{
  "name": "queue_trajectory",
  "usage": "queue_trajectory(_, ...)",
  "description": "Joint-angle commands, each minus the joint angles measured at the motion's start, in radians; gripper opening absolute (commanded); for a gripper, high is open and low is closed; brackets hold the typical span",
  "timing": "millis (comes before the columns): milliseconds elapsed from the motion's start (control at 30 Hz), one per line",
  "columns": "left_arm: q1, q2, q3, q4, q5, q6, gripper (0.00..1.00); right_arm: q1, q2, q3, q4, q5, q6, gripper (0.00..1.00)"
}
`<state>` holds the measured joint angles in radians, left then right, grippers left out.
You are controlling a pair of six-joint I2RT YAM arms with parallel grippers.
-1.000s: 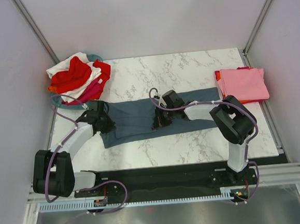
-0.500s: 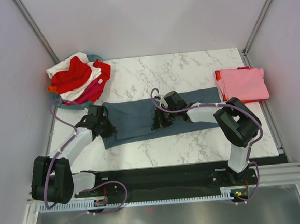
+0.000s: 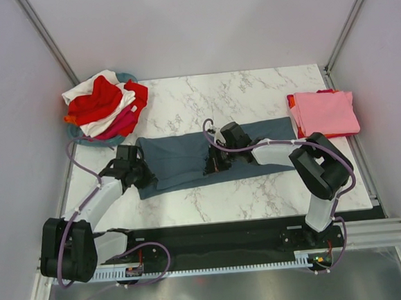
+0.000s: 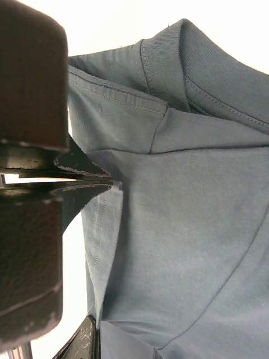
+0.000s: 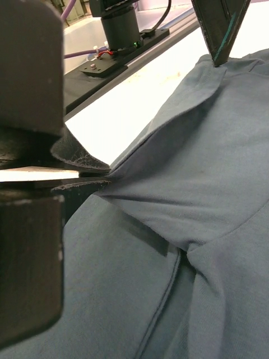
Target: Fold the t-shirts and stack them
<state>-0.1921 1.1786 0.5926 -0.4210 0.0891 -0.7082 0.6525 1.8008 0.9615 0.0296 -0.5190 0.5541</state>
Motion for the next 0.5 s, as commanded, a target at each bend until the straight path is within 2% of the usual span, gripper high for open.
queue_trajectory(0, 0.0, -0.031, -0.011, -0.001, -0.002, 0.019, 0.02, 0.006, -0.012, 0.002, 0.007, -0.029, -0.008, 0.08)
queue_trajectory(100, 0.0, -0.06, -0.023, -0.001, -0.014, 0.013, 0.02, 0.004, -0.017, -0.003, 0.004, -0.039, -0.016, 0.08)
queue_trajectory(233, 0.0, -0.137, -0.04, 0.002, 0.011, 0.026, 0.02, 0.006, -0.026, -0.018, 0.001, -0.052, -0.028, 0.17)
queue_trajectory(400, -0.001, -0.221, -0.059, -0.016, 0.106, 0.039, 0.04, 0.006, -0.05, -0.05, 0.0, -0.075, -0.039, 0.25)
queue_trajectory(467, -0.004, -0.255, -0.077, -0.024, 0.141, 0.015, 0.06, 0.009, -0.064, -0.066, 0.0, -0.076, -0.039, 0.35)
